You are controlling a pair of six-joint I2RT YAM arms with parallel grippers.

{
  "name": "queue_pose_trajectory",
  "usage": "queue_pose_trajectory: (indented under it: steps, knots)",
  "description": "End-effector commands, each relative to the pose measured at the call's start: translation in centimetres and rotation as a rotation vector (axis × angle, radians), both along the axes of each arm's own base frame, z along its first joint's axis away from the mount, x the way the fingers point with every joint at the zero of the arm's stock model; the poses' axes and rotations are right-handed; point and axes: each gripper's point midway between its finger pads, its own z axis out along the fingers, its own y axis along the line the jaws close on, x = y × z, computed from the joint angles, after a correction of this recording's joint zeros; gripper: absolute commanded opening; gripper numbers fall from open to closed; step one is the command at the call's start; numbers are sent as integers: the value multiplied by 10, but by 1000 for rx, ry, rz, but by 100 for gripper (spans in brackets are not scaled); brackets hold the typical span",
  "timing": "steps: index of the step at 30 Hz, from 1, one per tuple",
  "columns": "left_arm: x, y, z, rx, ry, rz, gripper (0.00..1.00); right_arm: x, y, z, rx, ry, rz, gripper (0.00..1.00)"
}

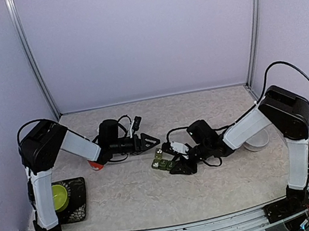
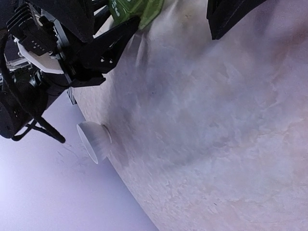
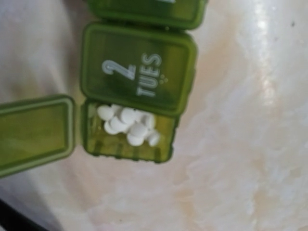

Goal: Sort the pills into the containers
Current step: Position the pill container at the center of the board, then close the lid of the pill container.

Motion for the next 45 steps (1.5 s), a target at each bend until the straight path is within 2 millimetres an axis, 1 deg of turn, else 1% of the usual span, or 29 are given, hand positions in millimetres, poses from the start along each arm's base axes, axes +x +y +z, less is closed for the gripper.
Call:
queue_pose_trajectory:
  steps: [1, 4, 8, 11, 17, 23, 27, 33, 45]
  knots:
    - [-23, -13, 30, -58, -62, -79, 77, -7, 3, 11, 29, 1, 10, 35]
    - [-31, -15, 29, -47, -63, -104, 76, -8, 3, 13, 35, 3, 18, 35]
    - [-40, -16, 29, -50, -62, -143, 72, -9, 3, 12, 32, 4, 19, 35]
    - [-46, -17, 29, -51, -61, -170, 66, -9, 2, 10, 27, 7, 21, 35]
    - [-53, -15, 27, -19, -71, -182, 56, -9, 2, 8, 21, 7, 17, 35]
    - [-58, -9, 28, 6, -76, -168, 53, -6, 1, 6, 13, 4, 7, 36]
    - [-61, -9, 18, 49, -55, -159, 50, -4, 0, 6, 8, 0, -2, 36]
    - [-69, -10, 2, 118, -38, -164, 43, -2, 0, 7, -1, -9, -11, 35]
    - [-78, -5, -9, 195, -29, -104, 29, 0, -1, 5, -12, -11, -18, 35]
